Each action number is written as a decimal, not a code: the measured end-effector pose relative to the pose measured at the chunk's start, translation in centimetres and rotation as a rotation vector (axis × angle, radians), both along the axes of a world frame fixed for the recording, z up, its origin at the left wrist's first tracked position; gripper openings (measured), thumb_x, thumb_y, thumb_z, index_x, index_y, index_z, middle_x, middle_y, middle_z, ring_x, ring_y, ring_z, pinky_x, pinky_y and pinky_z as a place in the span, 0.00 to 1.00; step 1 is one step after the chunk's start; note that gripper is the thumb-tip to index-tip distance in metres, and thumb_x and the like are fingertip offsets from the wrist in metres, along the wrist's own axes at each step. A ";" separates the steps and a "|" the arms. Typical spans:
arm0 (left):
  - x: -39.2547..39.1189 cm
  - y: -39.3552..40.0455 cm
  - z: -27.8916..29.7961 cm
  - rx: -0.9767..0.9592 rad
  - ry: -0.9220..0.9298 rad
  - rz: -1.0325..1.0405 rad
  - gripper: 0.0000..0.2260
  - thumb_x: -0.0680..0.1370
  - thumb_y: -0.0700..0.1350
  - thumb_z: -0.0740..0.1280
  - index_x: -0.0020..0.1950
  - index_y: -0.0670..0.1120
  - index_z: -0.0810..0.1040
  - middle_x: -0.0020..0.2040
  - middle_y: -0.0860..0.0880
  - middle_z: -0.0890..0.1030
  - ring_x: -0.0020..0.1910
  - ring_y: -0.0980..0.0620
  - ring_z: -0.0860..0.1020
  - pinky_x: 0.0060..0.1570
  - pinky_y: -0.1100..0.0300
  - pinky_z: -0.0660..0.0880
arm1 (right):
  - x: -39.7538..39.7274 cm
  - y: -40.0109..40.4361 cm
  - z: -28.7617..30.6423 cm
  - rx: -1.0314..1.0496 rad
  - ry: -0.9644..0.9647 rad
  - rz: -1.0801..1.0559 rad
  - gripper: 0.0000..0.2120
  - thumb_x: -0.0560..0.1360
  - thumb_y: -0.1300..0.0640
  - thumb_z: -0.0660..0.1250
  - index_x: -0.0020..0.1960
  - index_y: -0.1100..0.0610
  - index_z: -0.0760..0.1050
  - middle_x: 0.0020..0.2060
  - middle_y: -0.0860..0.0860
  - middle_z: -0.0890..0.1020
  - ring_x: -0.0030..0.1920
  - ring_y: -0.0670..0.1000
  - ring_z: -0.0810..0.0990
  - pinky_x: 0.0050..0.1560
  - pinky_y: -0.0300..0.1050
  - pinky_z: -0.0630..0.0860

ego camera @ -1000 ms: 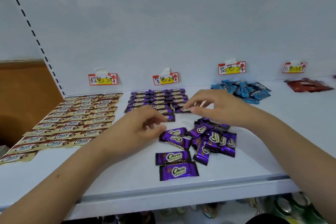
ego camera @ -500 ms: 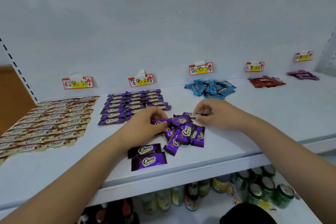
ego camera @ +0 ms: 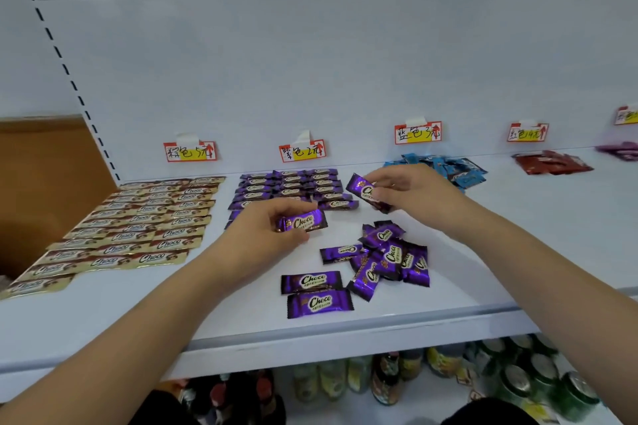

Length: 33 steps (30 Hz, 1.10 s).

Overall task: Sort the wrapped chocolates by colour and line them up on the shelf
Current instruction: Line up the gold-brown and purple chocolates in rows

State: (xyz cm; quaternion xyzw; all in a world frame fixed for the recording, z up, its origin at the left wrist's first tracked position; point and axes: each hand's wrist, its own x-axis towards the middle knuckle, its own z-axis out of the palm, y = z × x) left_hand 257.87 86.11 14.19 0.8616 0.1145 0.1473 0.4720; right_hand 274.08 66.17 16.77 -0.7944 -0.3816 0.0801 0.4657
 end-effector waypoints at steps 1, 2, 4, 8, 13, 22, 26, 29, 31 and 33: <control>-0.3 0.3 0.0 0.069 0.021 -0.004 0.15 0.76 0.44 0.73 0.59 0.60 0.81 0.56 0.60 0.82 0.54 0.64 0.80 0.57 0.65 0.74 | -0.2 0.6 0.0 0.001 -0.011 0.020 0.09 0.78 0.60 0.68 0.54 0.48 0.80 0.48 0.48 0.85 0.47 0.48 0.84 0.45 0.32 0.78; -0.5 0.4 0.1 0.130 0.029 -0.008 0.16 0.75 0.44 0.73 0.60 0.60 0.81 0.56 0.62 0.81 0.55 0.66 0.78 0.58 0.68 0.72 | -0.5 1.1 0.1 -0.005 -0.029 0.030 0.08 0.78 0.60 0.68 0.54 0.49 0.80 0.46 0.48 0.85 0.46 0.47 0.84 0.45 0.33 0.79; -0.9 0.6 0.2 0.212 0.015 -0.007 0.17 0.76 0.43 0.72 0.62 0.58 0.80 0.57 0.63 0.80 0.56 0.68 0.76 0.57 0.74 0.70 | -0.7 2.0 0.1 0.000 -0.051 0.038 0.07 0.77 0.59 0.69 0.54 0.51 0.80 0.41 0.47 0.84 0.42 0.45 0.83 0.43 0.36 0.79; -1.3 0.6 -0.2 0.252 -0.072 0.031 0.18 0.76 0.41 0.71 0.62 0.57 0.80 0.56 0.62 0.80 0.55 0.66 0.77 0.57 0.71 0.71 | -0.9 3.0 -1.0 0.079 -0.036 0.020 0.04 0.77 0.57 0.70 0.51 0.50 0.80 0.38 0.46 0.83 0.33 0.42 0.78 0.34 0.36 0.75; -1.4 0.2 -0.5 0.237 -0.128 0.055 0.18 0.76 0.40 0.71 0.62 0.58 0.81 0.52 0.62 0.81 0.49 0.67 0.77 0.46 0.79 0.68 | -0.7 2.9 -2.0 0.054 -0.065 0.004 0.08 0.78 0.58 0.69 0.55 0.48 0.79 0.46 0.47 0.83 0.35 0.44 0.81 0.40 0.38 0.79; -1.4 0.2 -0.4 0.199 -0.124 0.063 0.16 0.76 0.42 0.71 0.60 0.58 0.81 0.54 0.62 0.81 0.47 0.70 0.77 0.45 0.79 0.68 | -0.7 2.7 -2.3 -0.057 -0.208 0.008 0.08 0.77 0.55 0.68 0.53 0.44 0.81 0.45 0.42 0.82 0.42 0.43 0.79 0.43 0.34 0.75; -1.3 0.2 -0.4 0.215 -0.102 0.069 0.16 0.76 0.44 0.72 0.61 0.57 0.81 0.53 0.62 0.81 0.50 0.70 0.77 0.44 0.79 0.69 | -0.8 2.5 -2.5 -0.073 -0.236 0.009 0.07 0.77 0.54 0.68 0.52 0.44 0.81 0.43 0.42 0.82 0.41 0.42 0.78 0.39 0.29 0.72; -1.3 0.3 -0.6 0.261 -0.072 0.075 0.15 0.76 0.45 0.72 0.61 0.59 0.80 0.53 0.63 0.80 0.48 0.72 0.76 0.42 0.80 0.68 | -0.8 2.5 -2.6 -0.114 -0.278 0.000 0.06 0.77 0.54 0.68 0.49 0.43 0.81 0.41 0.42 0.80 0.39 0.44 0.77 0.36 0.31 0.70; -1.2 0.4 -0.8 0.312 -0.045 0.067 0.15 0.76 0.46 0.72 0.61 0.59 0.80 0.54 0.64 0.79 0.50 0.71 0.75 0.45 0.78 0.68 | -0.6 2.6 -2.9 -0.193 -0.351 0.001 0.06 0.77 0.54 0.67 0.49 0.44 0.80 0.43 0.41 0.79 0.42 0.44 0.75 0.38 0.30 0.66; -1.0 0.5 -1.1 0.385 -0.016 0.045 0.15 0.76 0.48 0.71 0.62 0.59 0.79 0.55 0.65 0.76 0.55 0.66 0.73 0.54 0.71 0.67 | -0.5 2.6 -3.0 -0.232 -0.426 0.012 0.05 0.76 0.53 0.68 0.50 0.45 0.79 0.47 0.42 0.78 0.47 0.44 0.73 0.44 0.32 0.65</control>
